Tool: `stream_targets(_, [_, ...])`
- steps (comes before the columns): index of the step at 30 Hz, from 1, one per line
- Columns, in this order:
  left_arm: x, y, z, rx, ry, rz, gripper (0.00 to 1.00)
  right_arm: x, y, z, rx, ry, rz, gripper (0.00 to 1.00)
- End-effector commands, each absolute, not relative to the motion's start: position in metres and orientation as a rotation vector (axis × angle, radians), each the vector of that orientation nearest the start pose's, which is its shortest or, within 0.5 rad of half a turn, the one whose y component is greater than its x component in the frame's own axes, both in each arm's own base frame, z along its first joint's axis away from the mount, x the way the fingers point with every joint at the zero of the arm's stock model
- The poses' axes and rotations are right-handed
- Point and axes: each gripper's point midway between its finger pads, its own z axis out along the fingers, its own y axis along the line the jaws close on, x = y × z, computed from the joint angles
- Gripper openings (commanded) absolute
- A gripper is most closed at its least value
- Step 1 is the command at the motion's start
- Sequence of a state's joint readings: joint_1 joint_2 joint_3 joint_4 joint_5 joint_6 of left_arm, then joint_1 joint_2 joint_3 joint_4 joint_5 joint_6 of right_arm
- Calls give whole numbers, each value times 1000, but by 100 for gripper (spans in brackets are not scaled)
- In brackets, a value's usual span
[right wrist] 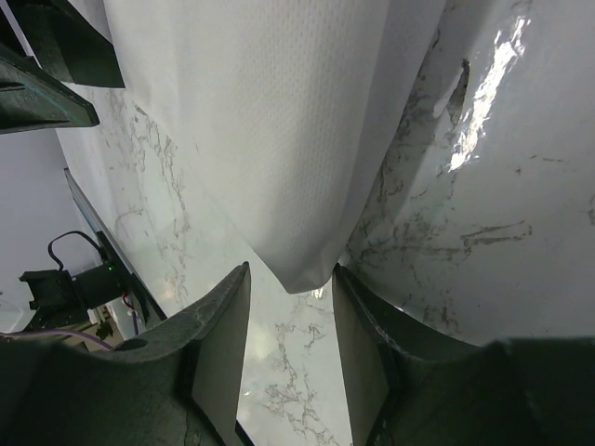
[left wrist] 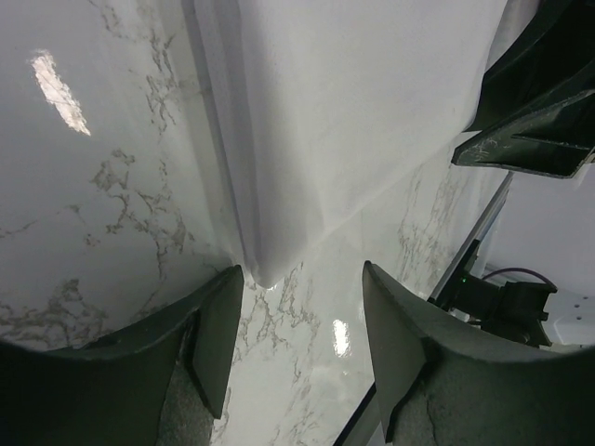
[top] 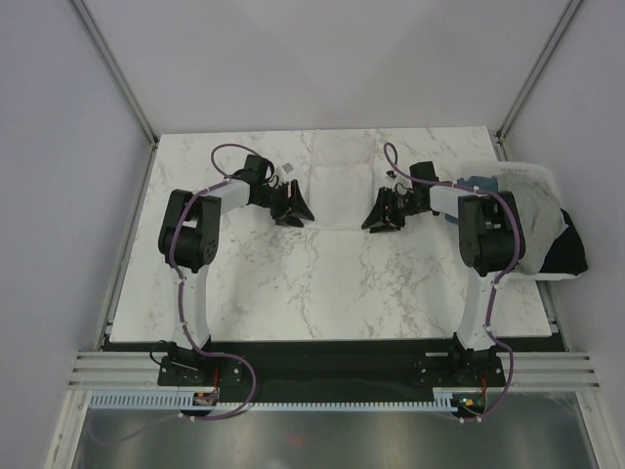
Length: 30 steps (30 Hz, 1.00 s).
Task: Fold and stack the t-shirts
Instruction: Fold the tshirt
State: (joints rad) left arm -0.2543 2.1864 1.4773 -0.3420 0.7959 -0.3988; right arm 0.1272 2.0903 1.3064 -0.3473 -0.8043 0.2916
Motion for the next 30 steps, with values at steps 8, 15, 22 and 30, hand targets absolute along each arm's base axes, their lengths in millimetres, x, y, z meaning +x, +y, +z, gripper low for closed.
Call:
stream_targets(8, [407, -247, 14, 88, 2685, -1270, 51, 404, 179, 4, -36, 2656, 1108, 47])
stream_targets(15, [404, -249, 15, 97, 2674, -1292, 37, 408, 180, 3, -37, 2635, 1110, 36])
stream_targets(22, [406, -251, 14, 100, 2661, -1292, 13, 405, 180, 1, -50, 2632, 1101, 17])
stream_targets(30, [398, -249, 31, 116, 2632, -1289, 2, 399, 176, 15, -74, 2597, 1060, 0])
